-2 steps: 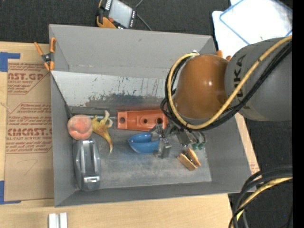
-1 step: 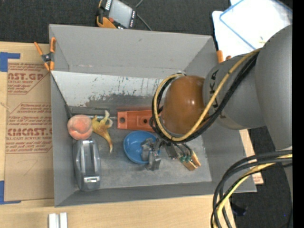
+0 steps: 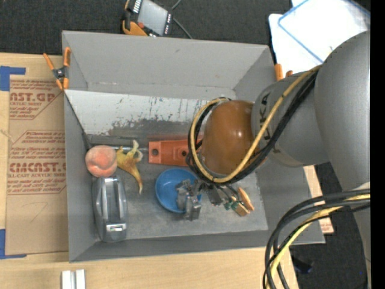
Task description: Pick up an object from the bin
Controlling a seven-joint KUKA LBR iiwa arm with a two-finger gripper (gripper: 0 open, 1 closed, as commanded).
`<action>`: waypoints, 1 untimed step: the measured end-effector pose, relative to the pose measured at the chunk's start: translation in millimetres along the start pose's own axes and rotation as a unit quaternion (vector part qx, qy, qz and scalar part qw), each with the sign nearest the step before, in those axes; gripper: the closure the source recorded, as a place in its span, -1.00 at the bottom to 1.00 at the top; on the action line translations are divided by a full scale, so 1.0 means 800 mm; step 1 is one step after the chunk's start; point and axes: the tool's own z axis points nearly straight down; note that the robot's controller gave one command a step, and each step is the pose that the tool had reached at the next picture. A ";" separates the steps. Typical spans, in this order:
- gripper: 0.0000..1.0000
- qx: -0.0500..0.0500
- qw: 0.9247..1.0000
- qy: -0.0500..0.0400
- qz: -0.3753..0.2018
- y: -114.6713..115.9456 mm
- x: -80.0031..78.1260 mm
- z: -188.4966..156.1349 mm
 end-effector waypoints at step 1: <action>1.00 0.001 1.000 -0.007 -0.016 -0.003 -0.014 -0.043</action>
Offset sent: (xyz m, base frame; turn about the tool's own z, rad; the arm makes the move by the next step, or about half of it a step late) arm 0.0045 0.0142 0.0011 0.0087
